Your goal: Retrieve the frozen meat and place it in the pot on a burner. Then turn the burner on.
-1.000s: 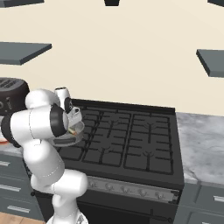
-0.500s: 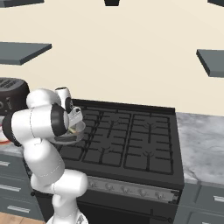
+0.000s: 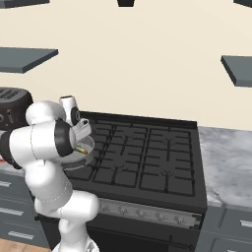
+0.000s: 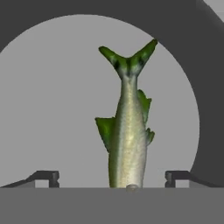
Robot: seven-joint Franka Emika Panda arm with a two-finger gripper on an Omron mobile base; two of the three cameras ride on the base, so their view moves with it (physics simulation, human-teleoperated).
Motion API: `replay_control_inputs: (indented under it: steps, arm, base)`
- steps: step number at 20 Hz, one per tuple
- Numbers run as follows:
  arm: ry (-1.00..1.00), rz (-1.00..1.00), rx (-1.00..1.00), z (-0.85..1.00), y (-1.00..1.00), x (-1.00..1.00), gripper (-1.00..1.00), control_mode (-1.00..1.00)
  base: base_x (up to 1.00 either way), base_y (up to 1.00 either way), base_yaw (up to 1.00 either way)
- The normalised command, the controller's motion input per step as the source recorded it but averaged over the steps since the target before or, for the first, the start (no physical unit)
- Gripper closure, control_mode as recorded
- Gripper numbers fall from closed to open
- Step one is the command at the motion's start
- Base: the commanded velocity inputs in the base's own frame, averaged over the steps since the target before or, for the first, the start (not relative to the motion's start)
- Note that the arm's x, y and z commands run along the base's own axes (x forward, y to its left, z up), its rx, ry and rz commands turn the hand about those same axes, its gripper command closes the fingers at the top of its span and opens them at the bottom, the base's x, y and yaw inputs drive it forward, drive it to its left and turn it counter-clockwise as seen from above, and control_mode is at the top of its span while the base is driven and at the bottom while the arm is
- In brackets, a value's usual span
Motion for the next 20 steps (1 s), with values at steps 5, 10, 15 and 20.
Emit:
replay_control_inputs:
  steps: [5,10,15,20]
  arm:
    - [0.00,0.00,0.00,0.45,0.04,-0.42,-1.00,-1.00]
    - [-0.03,0.00,0.01,0.50,0.00,-0.79,-1.00,-1.00]
    - [-0.05,-0.06,0.06,0.49,0.00,-0.99,-1.00,-1.00]
    - [-0.04,-0.24,0.10,0.27,-0.01,-0.95,-1.00,-1.00]
  base:
    - [0.00,0.00,0.00]
    - [0.00,0.00,0.00]
    - [0.00,0.00,0.00]
    - [0.00,0.00,0.00]
